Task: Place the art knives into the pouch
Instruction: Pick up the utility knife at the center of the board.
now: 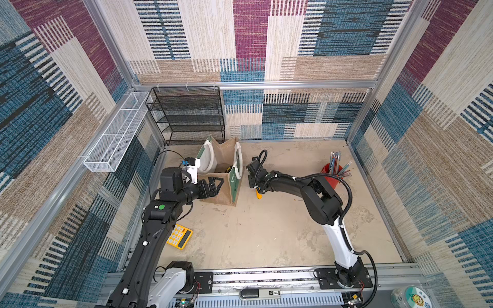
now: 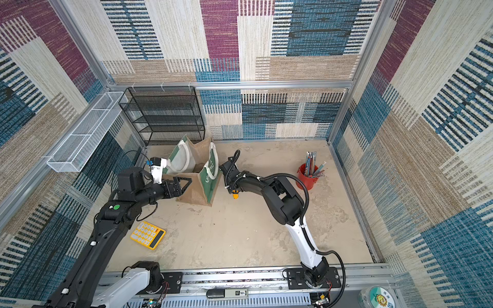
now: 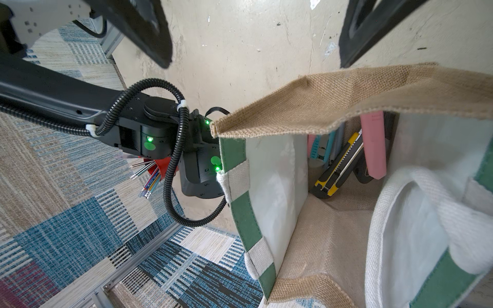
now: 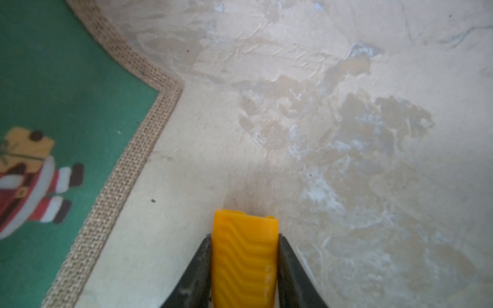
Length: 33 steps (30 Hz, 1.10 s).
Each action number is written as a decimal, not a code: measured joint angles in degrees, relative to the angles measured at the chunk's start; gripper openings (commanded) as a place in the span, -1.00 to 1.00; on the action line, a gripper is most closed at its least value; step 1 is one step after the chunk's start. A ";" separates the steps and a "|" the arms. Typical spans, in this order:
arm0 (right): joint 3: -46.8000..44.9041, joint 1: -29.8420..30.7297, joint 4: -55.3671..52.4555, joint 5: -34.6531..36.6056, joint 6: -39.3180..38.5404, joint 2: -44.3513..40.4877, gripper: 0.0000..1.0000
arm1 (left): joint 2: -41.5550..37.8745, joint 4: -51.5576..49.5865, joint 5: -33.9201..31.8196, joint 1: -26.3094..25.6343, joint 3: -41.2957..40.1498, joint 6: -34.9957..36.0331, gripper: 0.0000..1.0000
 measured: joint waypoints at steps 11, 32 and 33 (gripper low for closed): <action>-2.97 -0.02 -3.69 -3.96 -0.02 -4.74 -0.44 | 0.00 0.02 0.02 0.00 -0.02 0.00 0.97; -7.78 -0.07 -4.90 -0.87 0.04 -16.48 -0.47 | -0.57 0.04 0.02 0.00 -0.07 0.00 0.97; -8.13 -0.07 -4.98 -0.63 0.04 -17.40 -0.47 | -0.57 0.04 0.02 0.00 -0.07 0.00 0.97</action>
